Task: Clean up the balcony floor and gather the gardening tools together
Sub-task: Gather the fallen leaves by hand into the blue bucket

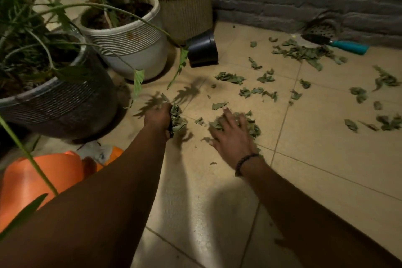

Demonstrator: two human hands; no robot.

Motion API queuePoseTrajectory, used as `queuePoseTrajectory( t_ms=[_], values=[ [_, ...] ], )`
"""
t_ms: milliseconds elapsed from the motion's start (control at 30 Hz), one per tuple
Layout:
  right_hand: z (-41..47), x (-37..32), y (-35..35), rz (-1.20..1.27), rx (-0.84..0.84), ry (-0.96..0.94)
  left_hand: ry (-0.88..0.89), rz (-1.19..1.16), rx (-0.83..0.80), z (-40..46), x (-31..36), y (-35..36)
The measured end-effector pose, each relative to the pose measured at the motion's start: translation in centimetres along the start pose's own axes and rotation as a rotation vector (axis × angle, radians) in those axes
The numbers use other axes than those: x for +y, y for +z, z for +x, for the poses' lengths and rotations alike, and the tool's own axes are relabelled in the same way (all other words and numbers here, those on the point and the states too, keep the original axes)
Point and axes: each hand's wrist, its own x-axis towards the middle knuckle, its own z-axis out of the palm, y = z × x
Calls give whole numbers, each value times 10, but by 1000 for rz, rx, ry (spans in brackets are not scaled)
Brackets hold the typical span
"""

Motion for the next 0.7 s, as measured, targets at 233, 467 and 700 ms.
queuePoseTrajectory(
  t_ms=[233, 467, 700],
  values=[
    [-19, 79, 11, 476, -105, 94, -23, -32, 33, 15, -9, 6],
    [-38, 45, 30, 442, 247, 95, -122, -180, -77, -2, -4, 31],
    [-13, 58, -44, 1937, 432, 848, -107, -269, -126, -23, 8, 71]
  ],
)
